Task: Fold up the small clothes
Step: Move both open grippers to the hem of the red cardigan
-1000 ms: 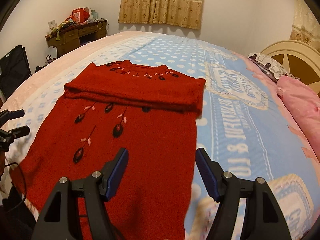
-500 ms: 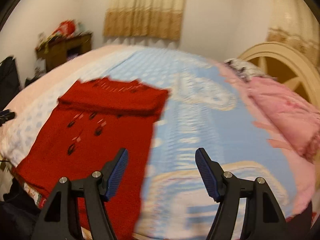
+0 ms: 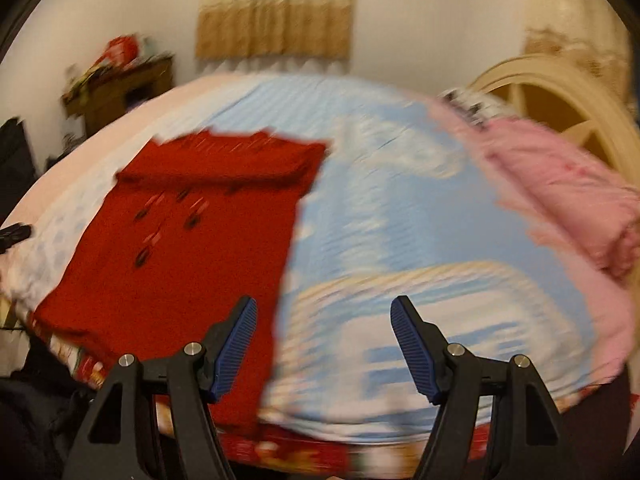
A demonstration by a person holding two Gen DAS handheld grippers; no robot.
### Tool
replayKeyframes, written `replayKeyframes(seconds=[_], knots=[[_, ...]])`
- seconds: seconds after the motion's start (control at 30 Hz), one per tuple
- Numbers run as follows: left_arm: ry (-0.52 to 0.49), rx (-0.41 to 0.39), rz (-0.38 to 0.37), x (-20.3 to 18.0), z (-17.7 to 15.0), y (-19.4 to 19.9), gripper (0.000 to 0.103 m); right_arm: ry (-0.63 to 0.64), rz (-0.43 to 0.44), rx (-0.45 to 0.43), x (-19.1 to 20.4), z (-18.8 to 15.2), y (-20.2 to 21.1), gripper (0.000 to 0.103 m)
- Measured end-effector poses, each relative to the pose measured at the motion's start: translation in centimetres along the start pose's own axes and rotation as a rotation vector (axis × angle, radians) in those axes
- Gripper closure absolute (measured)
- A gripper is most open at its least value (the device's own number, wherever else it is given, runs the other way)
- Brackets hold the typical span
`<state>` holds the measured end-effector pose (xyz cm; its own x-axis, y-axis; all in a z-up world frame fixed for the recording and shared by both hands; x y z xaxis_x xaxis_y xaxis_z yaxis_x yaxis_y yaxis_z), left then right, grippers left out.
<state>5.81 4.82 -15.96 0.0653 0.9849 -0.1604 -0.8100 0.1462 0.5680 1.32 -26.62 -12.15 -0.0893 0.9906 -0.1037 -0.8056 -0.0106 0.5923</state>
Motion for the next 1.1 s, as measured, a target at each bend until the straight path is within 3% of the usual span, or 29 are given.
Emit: replayKeyframes(seconds=[0.17, 0.3, 0.6, 0.77, 1.1], knots=[[-0.077, 0.099, -0.050, -3.5, -3.7, -2.0, 0.000, 0.015, 0.049, 0.061, 3.7, -3.2, -3.1, 0.033], [-0.065, 0.152, -0.059, -3.6, -5.6, -2.7, 0.000, -0.002, 0.061, 0.092, 4.6, -5.0, -4.4, 0.033], [-0.042, 0.193, -0.099, -4.1, -7.5, -3.1, 0.007, -0.025, 0.098, 0.126, 5.3, -6.5, -5.3, 0.033], [-0.036, 0.203, -0.138, -4.5, -7.8, -2.6, 0.022, -0.010, 0.121, 0.126, 6.1, -6.6, -5.0, 0.052], [-0.037, 0.218, -0.170, -5.2, -8.0, -2.3, 0.027, 0.001, 0.140, 0.124, 6.5, -6.7, -4.9, 0.057]])
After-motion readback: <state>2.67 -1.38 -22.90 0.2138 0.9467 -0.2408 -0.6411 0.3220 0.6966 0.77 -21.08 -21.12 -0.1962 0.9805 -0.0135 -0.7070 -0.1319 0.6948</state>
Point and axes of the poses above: each gripper's, at about its wrist camera, not at the fingertips, and y roughly against the way its jaws point, x to its left, z to its top, the point moved 7 cm from there along -y, roughly the way its jaws point, and after that the axes turned 9 degrees about -x, right-handed, at the moved point
